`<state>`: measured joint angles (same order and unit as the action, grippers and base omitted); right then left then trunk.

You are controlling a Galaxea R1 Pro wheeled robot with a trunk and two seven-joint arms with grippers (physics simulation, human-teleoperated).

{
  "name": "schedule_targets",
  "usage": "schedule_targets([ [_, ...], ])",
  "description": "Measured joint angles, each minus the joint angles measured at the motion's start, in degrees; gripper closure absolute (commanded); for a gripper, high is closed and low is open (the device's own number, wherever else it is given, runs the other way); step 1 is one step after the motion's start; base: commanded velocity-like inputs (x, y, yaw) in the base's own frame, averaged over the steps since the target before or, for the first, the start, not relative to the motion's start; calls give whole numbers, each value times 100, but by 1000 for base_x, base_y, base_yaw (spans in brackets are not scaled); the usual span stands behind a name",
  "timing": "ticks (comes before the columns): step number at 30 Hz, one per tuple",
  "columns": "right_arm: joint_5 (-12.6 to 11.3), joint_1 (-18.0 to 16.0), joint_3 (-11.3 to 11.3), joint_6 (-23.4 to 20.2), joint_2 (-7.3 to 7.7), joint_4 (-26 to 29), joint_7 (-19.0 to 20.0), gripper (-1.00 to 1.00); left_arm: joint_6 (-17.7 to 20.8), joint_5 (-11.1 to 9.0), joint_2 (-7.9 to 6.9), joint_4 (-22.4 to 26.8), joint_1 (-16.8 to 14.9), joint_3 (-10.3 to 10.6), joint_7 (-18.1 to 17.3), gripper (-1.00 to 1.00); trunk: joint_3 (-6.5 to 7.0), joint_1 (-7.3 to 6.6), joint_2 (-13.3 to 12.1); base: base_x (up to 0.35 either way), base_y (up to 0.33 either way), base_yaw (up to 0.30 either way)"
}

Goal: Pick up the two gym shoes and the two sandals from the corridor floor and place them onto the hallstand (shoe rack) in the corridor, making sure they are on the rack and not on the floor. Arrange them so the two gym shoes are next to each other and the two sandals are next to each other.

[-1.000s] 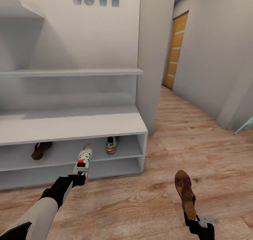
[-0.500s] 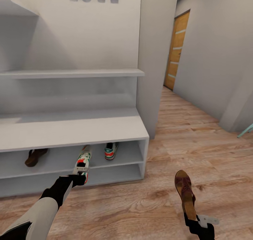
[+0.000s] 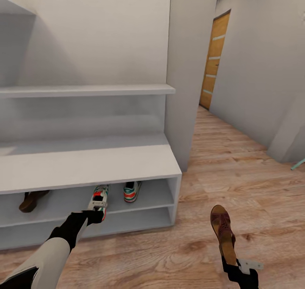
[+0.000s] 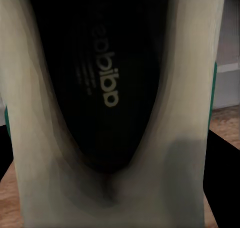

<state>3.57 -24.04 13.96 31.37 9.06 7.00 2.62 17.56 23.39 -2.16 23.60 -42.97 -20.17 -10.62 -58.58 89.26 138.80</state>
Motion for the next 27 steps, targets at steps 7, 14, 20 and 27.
schedule_targets([
  [7,-2,0,4,0,0,0,0,100,-26,4,3,0,-2,0,-32,100,0,1,0,14,0,-136],
  [14,-2,0,3,3,-8,-1,0,100,-24,4,0,0,-4,4,-50,100,-40,44,78,0,0,-10],
  [20,-2,-1,3,2,-9,-1,0,100,-21,1,-7,1,-6,7,-56,100,-170,155,281,0,0,0],
  [27,-3,-1,4,3,-9,0,0,100,-37,1,-9,1,1,18,-24,100,-180,154,281,1,0,0],
])
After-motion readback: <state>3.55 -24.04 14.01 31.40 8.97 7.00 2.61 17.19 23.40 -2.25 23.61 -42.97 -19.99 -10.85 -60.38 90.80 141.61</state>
